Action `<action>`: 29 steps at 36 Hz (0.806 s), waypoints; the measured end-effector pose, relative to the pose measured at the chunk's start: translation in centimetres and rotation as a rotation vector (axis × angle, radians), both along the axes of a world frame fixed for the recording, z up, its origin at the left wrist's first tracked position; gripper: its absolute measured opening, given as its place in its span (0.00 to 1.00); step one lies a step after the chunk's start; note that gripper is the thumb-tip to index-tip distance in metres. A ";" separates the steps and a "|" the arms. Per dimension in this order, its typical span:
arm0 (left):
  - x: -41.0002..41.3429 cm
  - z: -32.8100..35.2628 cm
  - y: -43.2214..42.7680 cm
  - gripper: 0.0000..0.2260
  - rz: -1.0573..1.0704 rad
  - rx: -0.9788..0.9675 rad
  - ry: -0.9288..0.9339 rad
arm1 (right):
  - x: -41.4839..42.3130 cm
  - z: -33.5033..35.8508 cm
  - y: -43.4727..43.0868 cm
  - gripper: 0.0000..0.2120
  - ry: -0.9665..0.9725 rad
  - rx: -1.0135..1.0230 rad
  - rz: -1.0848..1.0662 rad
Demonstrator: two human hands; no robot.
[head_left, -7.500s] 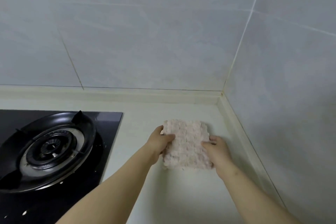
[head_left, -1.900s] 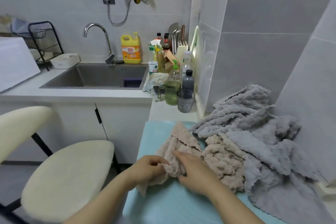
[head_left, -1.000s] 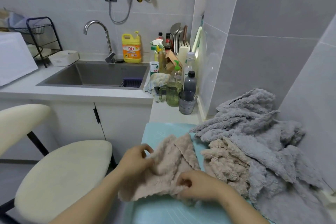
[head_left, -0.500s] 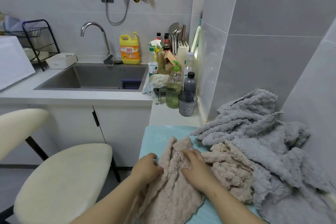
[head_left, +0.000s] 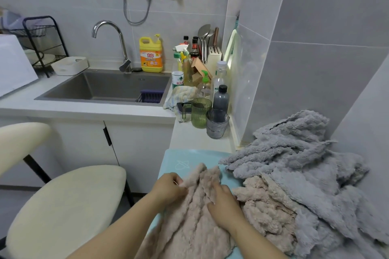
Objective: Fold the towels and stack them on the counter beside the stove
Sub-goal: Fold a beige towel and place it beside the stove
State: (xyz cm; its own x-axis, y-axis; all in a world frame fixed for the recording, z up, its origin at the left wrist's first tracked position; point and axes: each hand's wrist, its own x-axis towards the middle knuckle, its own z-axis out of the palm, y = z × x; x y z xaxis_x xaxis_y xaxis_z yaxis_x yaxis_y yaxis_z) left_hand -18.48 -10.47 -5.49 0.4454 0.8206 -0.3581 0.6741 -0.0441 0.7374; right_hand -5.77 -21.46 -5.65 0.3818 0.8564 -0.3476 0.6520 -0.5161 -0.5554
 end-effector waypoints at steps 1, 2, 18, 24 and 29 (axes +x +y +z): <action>0.0 0.2 0.3 0.12 0.013 0.019 -0.017 | 0.0 -0.1 0.2 0.25 -0.026 -0.017 0.011; 0.0 0.3 0.5 0.12 0.028 0.028 -0.031 | 0.0 -0.2 0.3 0.23 -0.056 -0.036 0.018; -0.4 1.8 4.0 0.08 0.204 0.032 -0.375 | 2.1 2.3 3.2 0.15 0.197 0.374 -0.254; -0.4 1.5 4.8 0.10 0.407 0.180 -0.361 | 3.8 3.0 4.1 0.09 0.294 0.560 -0.370; -0.9 0.8 5.4 0.10 0.454 0.232 -0.269 | 4.9 1.7 4.8 0.06 0.236 0.541 -0.460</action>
State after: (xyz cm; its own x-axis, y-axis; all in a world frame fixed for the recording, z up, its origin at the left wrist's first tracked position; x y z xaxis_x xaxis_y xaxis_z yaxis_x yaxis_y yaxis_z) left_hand -19.39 -5.11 -4.70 0.0810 0.9943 -0.0687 0.4528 0.0247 0.8912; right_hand -0.91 -16.66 -3.98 0.7103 0.7028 -0.0400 0.2684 -0.3230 -0.9075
